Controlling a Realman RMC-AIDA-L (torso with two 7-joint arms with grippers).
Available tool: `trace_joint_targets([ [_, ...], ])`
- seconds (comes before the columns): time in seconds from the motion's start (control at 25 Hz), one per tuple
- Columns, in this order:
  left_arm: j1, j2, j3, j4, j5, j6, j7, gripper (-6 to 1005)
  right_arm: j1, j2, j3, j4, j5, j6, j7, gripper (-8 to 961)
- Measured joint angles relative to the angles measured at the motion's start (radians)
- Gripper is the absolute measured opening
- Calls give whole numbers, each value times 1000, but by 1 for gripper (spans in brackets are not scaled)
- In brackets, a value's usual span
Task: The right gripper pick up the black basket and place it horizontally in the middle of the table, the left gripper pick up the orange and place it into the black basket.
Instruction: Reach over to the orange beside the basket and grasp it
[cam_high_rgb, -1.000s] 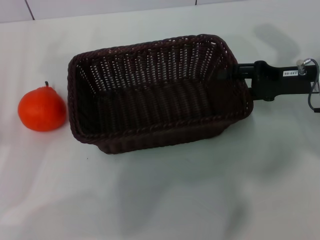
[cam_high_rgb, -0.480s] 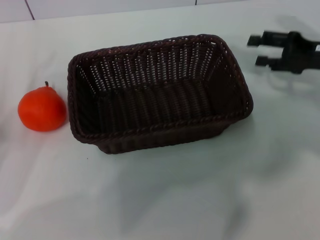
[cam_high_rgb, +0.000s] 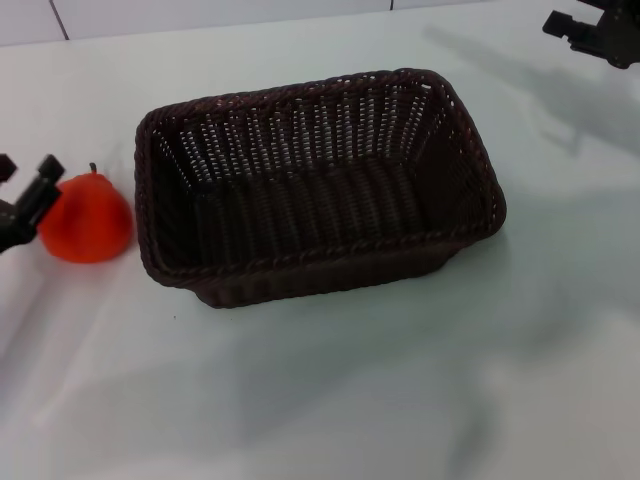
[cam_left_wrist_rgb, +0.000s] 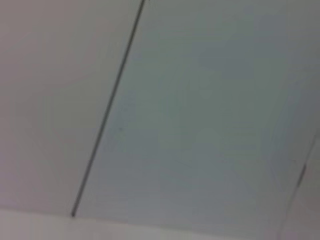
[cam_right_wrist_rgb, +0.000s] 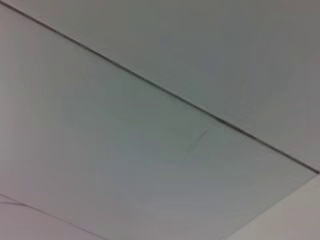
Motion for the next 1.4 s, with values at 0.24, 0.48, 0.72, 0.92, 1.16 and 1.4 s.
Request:
trace_joint_targets([
  [0.24, -15, 8, 50, -2, 6, 57, -28, 690, 10, 12, 1, 0, 9, -30, -30, 807],
  [0.48, -29, 20, 57, -3, 73, 106, -72, 683, 13, 13, 1, 0, 20, -53, -33, 807],
  [0.72, -34, 21, 61, -3, 97, 145, -73, 667, 22, 13, 1, 0, 24, -66, -45, 806],
  [0.92, -28, 20, 62, -17, 102, 149, -66, 538, 30, 13, -2, 0, 24, -83, -50, 807],
  [1.16, -21, 15, 63, -31, 102, 147, -65, 277, 36, 17, 0, 0, 24, -89, -58, 807],
  [1.4, -20, 16, 63, -31, 102, 139, -65, 228, 37, 20, 1, 1, 27, -99, -66, 807],
])
